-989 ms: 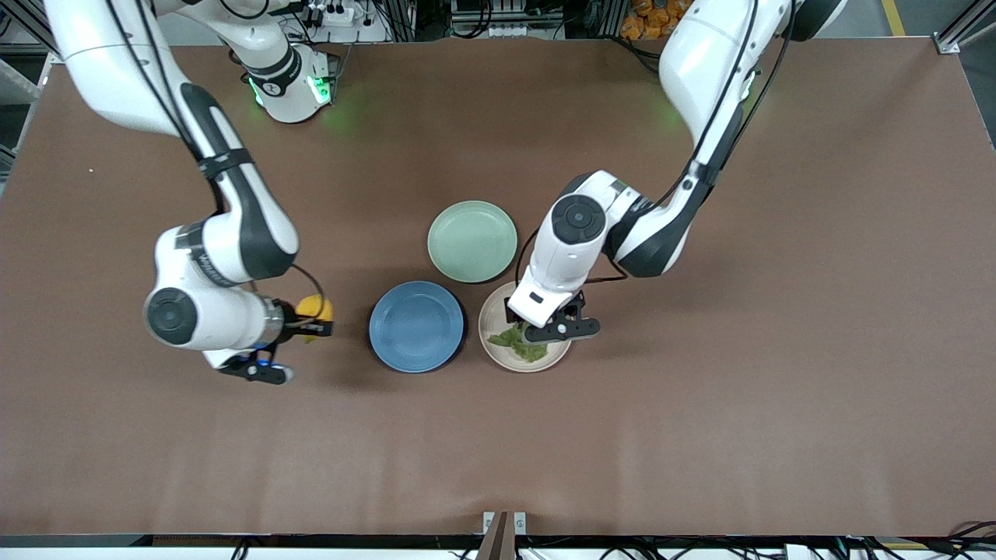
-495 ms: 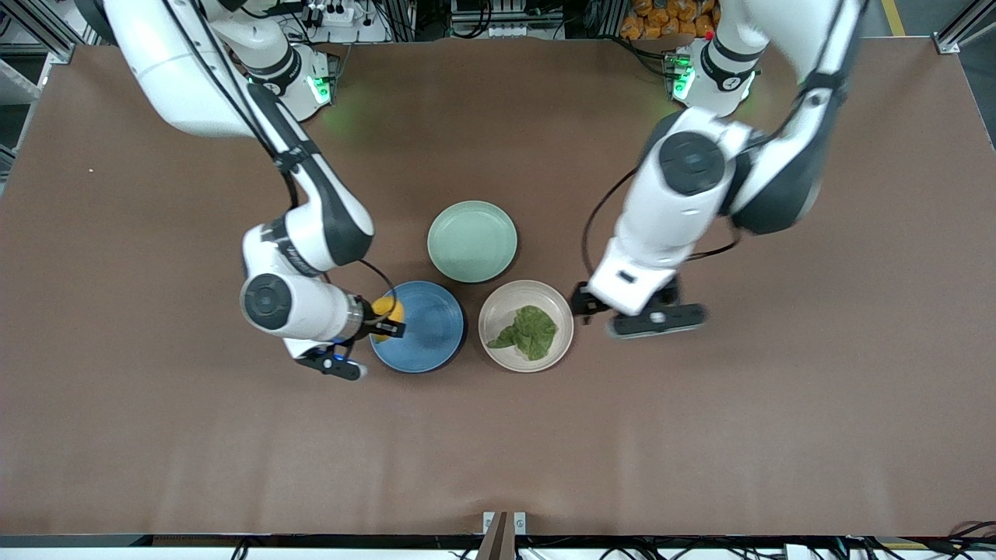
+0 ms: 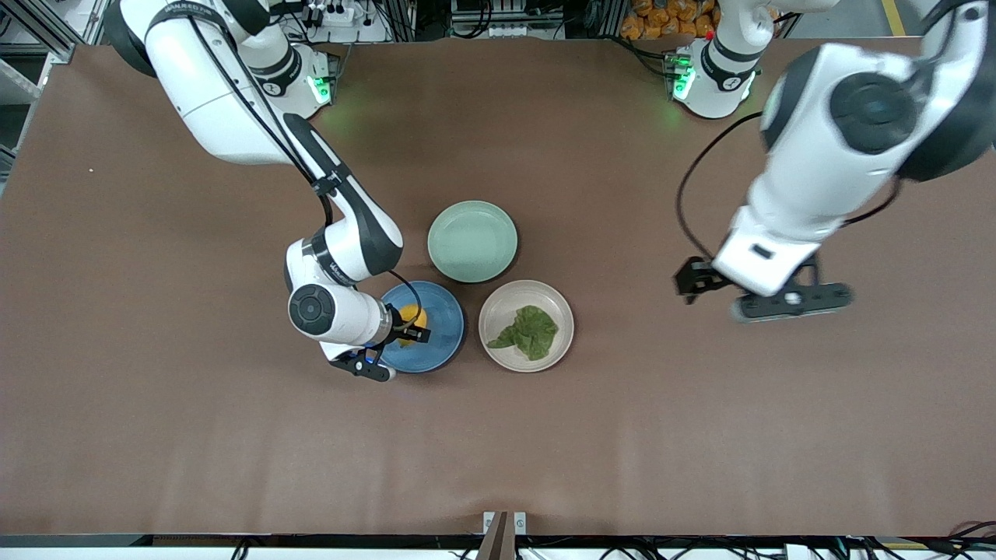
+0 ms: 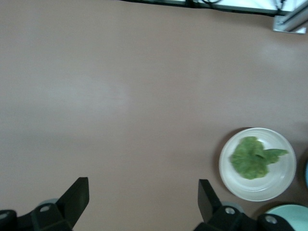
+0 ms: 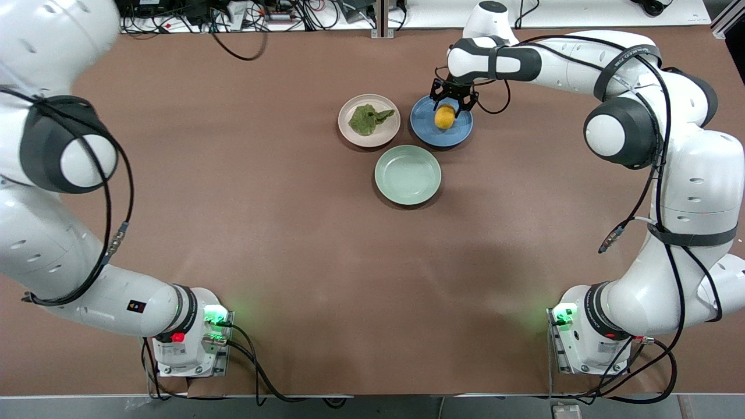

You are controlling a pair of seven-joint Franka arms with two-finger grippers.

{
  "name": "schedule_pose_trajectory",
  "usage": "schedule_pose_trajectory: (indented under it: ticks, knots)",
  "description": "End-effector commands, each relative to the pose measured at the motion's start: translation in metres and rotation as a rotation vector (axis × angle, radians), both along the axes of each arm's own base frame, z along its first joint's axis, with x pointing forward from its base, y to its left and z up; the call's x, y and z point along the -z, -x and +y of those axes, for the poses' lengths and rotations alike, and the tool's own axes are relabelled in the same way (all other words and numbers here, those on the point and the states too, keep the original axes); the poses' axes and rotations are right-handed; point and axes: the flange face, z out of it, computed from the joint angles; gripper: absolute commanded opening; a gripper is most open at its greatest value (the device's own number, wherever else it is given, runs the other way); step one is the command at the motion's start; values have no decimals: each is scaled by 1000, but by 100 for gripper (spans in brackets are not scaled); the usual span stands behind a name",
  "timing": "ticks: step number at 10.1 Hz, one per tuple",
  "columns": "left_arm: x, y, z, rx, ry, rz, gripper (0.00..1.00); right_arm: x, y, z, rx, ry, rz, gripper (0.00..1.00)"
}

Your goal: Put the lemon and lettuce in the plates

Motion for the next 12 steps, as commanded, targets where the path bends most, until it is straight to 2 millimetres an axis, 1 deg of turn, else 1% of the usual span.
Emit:
schedule_pose_trajectory:
  ticks: [1, 2, 3, 4, 5, 6, 7, 8, 9, 10, 11, 12]
  knots:
    - [-39, 25, 32, -6, -10, 13, 100, -12, -10, 4, 13, -18, -25, 100]
    - [-57, 36, 46, -6, -17, 15, 100, -44, -25, -4, 33, -38, -62, 100]
    - [-71, 43, 70, -21, -22, 19, 100, -66, -30, -27, 43, -29, -25, 100]
    - [-77, 48, 81, -6, -30, 29, 100, -93, -33, -48, 12, -16, -6, 100]
    - [-86, 58, 87, 27, -36, 30, 100, -123, -34, -73, -40, -12, 0, 100]
    - [-85, 57, 103, 16, -37, 47, 100, -163, -30, -106, -79, 0, 16, 100]
    - [-83, 55, 116, 35, -37, 62, 100, -198, -28, -133, -119, 24, -6, 100]
    - [-83, 55, 121, 46, -32, 71, 100, -235, -24, -174, -140, 37, -21, 100]
    - [-85, 57, 122, 35, -31, 66, 100, -275, -13, -197, -184, 39, -47, 100]
    - [-90, 58, 121, 45, -40, 56, 100, -313, 3, -204, -240, 71, -85, 100]
    - [-91, 58, 116, 40, -44, 51, 100, -346, 22, -214, -257, 115, -105, 100]
    - [-89, 57, 114, 38, -35, 55, 100, -369, 36, -220, -264, 130, -118, 100]
